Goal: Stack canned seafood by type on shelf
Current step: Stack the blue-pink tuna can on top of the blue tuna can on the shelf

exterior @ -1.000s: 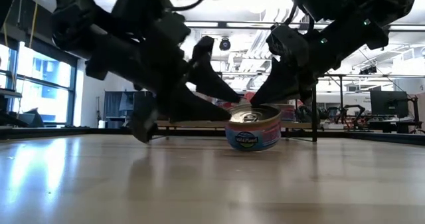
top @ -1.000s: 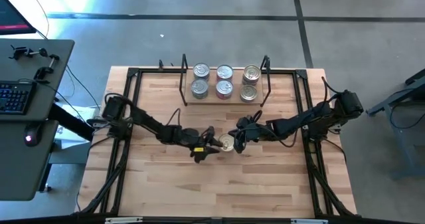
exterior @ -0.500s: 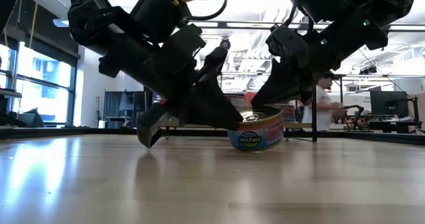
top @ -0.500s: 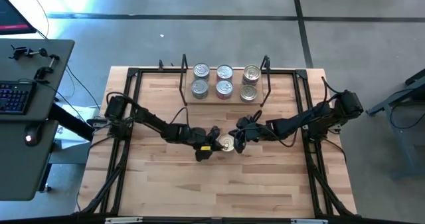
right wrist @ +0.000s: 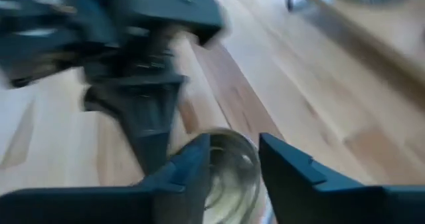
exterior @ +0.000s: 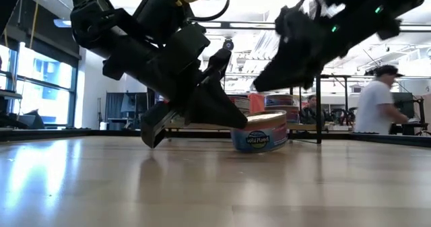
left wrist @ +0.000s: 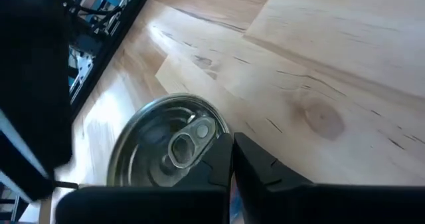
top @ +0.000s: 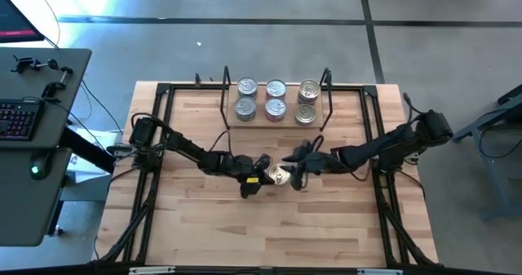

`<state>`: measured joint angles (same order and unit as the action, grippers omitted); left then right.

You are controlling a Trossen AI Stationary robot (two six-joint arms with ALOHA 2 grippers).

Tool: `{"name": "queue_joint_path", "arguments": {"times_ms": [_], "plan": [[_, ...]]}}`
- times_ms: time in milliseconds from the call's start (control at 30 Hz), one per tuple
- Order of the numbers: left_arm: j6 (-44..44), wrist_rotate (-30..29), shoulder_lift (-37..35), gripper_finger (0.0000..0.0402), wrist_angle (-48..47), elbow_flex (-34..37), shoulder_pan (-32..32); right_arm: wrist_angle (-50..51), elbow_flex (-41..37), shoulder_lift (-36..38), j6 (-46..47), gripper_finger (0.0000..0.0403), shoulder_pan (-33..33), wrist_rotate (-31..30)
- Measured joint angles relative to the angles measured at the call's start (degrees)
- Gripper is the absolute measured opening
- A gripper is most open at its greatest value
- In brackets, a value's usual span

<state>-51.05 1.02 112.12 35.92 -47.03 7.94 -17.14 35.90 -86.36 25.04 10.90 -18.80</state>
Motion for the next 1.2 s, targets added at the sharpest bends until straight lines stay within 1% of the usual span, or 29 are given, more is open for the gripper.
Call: {"name": "queue_joint_path", "arguments": {"times_ms": [100,233,333,433,533,700,867,967,1033,1067,1133,1200], "plan": [[0.9,0.0,-0.3,0.0000,0.1,0.0,0.3,-0.2,0.0,2.5,-6.2,0.0146,2.7,-2.3],[2.8,0.0,-1.5,0.0000,0.7,0.1,1.1,-0.6,0.0,3.5,-17.3,0.0154,8.2,-2.7],[3.8,0.0,-2.9,0.0000,0.9,0.1,1.6,-1.1,0.1,2.0,-24.4,0.0155,11.9,-3.6],[4.6,0.2,-4.0,0.0000,1.4,0.1,1.6,-2.5,0.0,-1.7,-29.1,0.0155,14.9,-8.3],[4.9,0.0,-4.6,0.0001,1.9,0.0,1.5,-7.5,0.0,-5.7,-31.7,0.0155,16.7,-12.5],[4.9,0.0,-4.6,0.0001,1.9,0.0,1.5,-15.3,0.0,-11.5,-32.6,0.0155,17.1,-14.2],[5.3,0.0,-4.6,0.0001,1.8,0.0,1.5,-16.7,0.1,-15.7,-33.1,0.0155,17.2,-14.4],[6.6,-0.1,-4.6,0.0001,1.2,0.0,1.5,-15.8,2.0,-17.9,-34.9,0.0155,17.6,-14.3],[7.8,-2.3,-4.7,0.0001,1.2,0.0,1.9,-14.9,4.0,-19.9,-37.2,0.0154,17.6,-14.2],[8.2,-4.8,-5.3,0.0001,0.6,0.0,2.4,-14.0,5.2,-21.2,-38.7,0.0151,17.6,-14.6],[8.1,-10.6,-6.9,0.0000,-0.6,0.0,3.6,-11.4,7.9,-23.4,-40.5,0.0140,17.6,-18.1],[7.9,-15.8,-9.4,0.0000,-4.0,0.0,4.9,-6.9,10.5,-25.2,-41.1,0.0122,17.7,-22.4]]}}
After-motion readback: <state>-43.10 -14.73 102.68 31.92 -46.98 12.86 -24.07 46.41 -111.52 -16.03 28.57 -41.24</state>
